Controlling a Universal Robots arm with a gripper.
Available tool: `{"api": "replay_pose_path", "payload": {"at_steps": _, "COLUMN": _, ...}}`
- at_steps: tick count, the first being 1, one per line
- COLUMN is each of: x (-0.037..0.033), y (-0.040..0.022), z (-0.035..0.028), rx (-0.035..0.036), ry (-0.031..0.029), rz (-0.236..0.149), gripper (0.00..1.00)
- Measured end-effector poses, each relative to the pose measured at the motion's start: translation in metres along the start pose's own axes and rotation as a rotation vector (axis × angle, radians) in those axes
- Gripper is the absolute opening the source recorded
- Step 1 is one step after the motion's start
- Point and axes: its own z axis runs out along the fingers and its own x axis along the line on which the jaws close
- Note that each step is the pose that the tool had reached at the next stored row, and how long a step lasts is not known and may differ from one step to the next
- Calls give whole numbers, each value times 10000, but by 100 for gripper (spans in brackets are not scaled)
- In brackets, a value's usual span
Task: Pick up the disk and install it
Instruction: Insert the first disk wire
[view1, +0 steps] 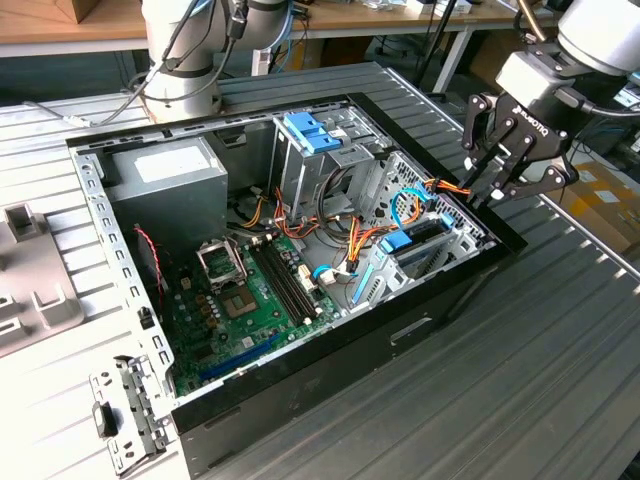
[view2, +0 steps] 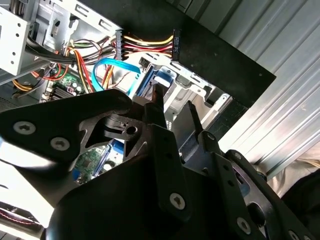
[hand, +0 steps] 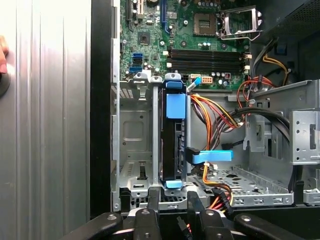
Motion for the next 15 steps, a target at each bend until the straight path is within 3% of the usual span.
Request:
{"api": "replay_pose_path", "payload": {"at_steps": 9, "x": -27, "y": -18, "z": 28, "rx": -39, "ry": 10, "rz": -461, "gripper": 36}}
{"api": "replay_pose_path", "payload": {"at_steps": 14, "x": -80, "y": -108, "z": 66, "rx": -58, "ry": 14, "rz": -672, "gripper": 36}}
{"api": "replay_pose_path", "payload": {"at_steps": 15, "x": -87, "y": -153, "z": 80, "rx": -61, "ry": 19, "rz": -708, "gripper": 36}}
